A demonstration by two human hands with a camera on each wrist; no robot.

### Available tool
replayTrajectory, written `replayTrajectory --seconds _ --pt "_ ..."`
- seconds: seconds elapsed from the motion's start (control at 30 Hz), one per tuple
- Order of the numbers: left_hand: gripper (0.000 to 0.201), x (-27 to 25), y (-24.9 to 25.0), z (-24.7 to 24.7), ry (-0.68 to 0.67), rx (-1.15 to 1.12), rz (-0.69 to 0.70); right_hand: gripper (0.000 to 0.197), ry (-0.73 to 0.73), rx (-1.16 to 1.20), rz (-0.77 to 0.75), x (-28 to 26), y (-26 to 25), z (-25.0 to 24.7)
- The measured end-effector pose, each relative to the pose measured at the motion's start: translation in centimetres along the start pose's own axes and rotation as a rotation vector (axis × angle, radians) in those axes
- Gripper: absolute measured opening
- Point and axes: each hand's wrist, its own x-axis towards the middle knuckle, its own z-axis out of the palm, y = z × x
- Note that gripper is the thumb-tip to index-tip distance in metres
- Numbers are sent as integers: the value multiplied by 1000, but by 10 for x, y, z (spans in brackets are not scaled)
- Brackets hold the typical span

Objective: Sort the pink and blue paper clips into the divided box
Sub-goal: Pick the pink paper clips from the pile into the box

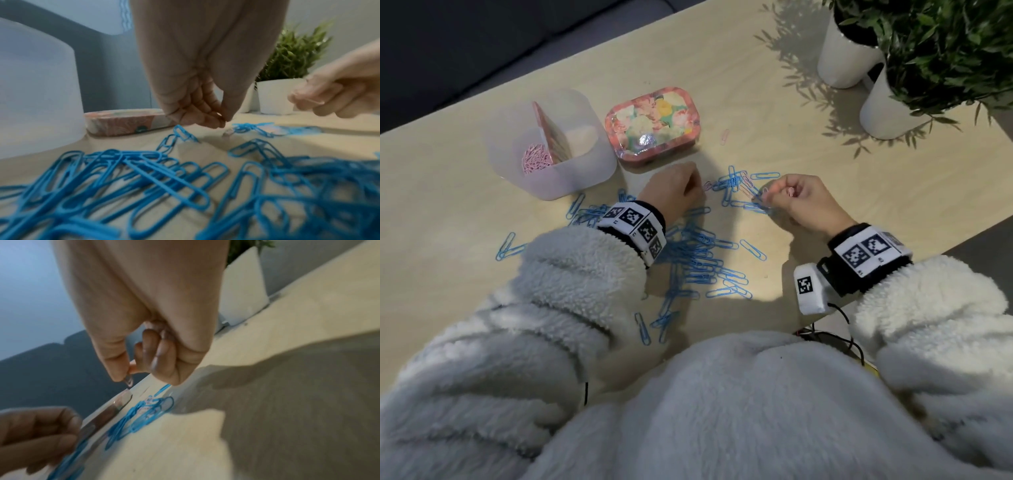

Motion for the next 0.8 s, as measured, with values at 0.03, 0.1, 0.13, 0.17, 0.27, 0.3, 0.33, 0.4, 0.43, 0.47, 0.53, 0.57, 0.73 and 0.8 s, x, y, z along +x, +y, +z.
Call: replayTrajectory --seconds 0.03,0.1,0.13,0.17,0.27,0.3,0.33,0.4,0.43,0.47,0.53,0.57,0.73,0.8 --pt "16 1 1 -3 24 -87 -40 25 4 60 28 0 -1 -3" --pt "20 3 5 -9 28 -275 -150 24 -22 213 82 -1 -4 -9" --pt "22 4 8 -12 5 -398 -224 23 -45 285 99 -3 -7 -11" --pt "23 6 10 -14 -25 -548 -315 23 -59 344 112 -3 -8 -12" --pt "25 7 16 -21 -109 -997 -627 21 -45 480 138 -2 -13 -16" --pt "26 8 15 -20 -115 -1057 -676 20 -34 469 142 -1 -15 -16" --pt "27 10 13 -19 -111 -1052 -684 19 -27 429 131 0 -17 -13" --pt "25 12 10 -14 -90 -801 -547 16 9 229 65 6 -16 -4" --pt "20 13 8 -11 -82 -603 -441 16 32 89 2 9 -15 1" --pt "14 13 7 -8 -77 -419 -350 14 47 -53 -71 13 -12 7" --pt "19 12 8 -3 -71 -159 -248 6 48 -368 -127 18 -8 17" --pt "23 13 7 -1 -72 -83 -215 8 60 -533 -126 19 -8 20" --pt "23 17 10 8 -66 61 -92 9 112 -858 -185 17 -9 32" --pt "24 19 12 10 -79 107 -44 8 81 -856 -158 16 -5 33"
